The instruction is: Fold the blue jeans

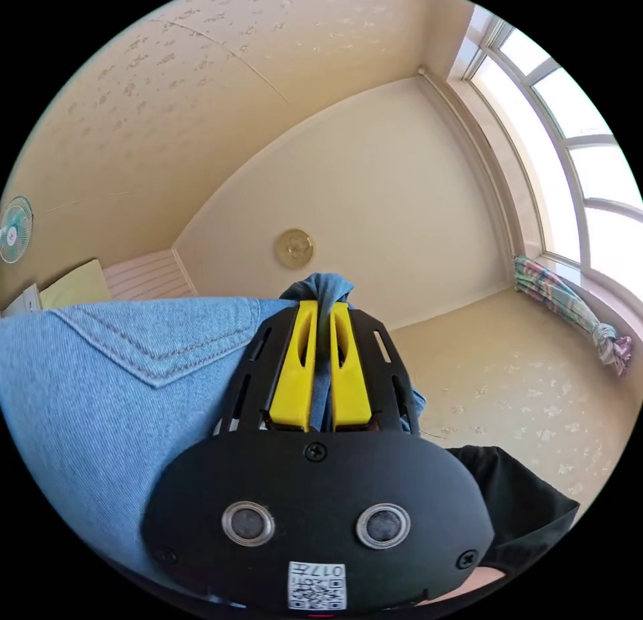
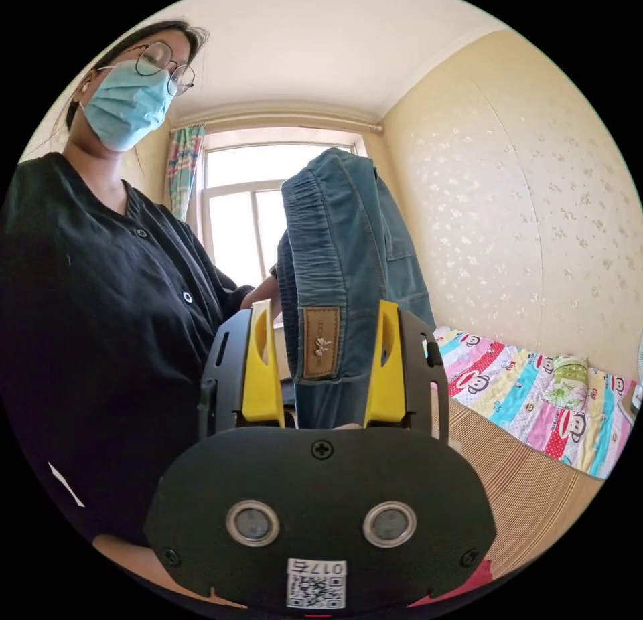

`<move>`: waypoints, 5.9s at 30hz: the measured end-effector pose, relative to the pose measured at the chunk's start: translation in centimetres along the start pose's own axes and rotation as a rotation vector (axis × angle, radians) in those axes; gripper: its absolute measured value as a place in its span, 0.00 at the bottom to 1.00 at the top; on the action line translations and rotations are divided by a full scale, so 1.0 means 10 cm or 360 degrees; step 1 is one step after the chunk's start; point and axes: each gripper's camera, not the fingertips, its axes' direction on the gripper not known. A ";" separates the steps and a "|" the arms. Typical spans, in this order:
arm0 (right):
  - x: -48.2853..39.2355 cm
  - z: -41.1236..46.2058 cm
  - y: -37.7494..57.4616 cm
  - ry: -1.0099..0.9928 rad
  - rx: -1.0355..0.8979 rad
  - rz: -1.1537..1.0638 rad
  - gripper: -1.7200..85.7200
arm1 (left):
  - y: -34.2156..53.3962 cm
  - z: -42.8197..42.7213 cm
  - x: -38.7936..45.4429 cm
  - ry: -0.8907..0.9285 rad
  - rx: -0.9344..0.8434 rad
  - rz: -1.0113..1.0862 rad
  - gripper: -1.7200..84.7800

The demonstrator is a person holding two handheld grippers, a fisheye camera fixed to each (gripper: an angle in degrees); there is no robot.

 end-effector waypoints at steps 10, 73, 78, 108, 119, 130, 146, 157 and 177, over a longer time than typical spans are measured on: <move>0.28 0.25 -0.31 0.0256 -0.0183 0.0280 0.06 | -0.26 -0.61 -0.24 -0.1322 -0.0057 -0.0199 0.06; -0.64 1.28 -0.50 0.1002 -0.0507 0.0311 0.07 | 2.19 1.14 -0.69 -0.2127 -0.1322 0.0553 0.13; -0.67 1.19 -0.66 0.1159 -0.0475 0.0397 0.07 | 2.64 0.69 -0.88 -0.2192 -0.1248 0.0355 0.17; -1.62 0.70 -1.49 0.1311 -0.0529 0.0228 0.07 | 2.40 0.48 -0.41 -0.2143 -0.1008 0.0511 0.06; -1.86 -0.01 -1.54 0.0916 0.0383 0.0330 0.07 | 3.51 0.21 -0.25 -0.1938 -0.1442 0.0667 0.15; -1.86 -0.55 -1.90 0.0561 0.0934 0.0207 0.07 | 4.48 1.13 0.10 -0.1971 -0.1559 0.1627 0.14; -0.73 -0.33 -2.48 0.1405 -0.0465 0.0200 0.07 | 2.90 0.55 0.92 -0.2035 -0.0914 0.1079 0.02; 0.49 -0.83 -2.44 0.0605 -0.0282 0.0627 0.10 | 2.84 0.53 1.43 -0.2022 -0.0488 0.1339 0.02; 3.13 -1.57 -0.74 -0.0662 0.0305 0.1564 0.14 | 2.81 0.49 0.80 -0.2258 -0.0498 0.0963 0.01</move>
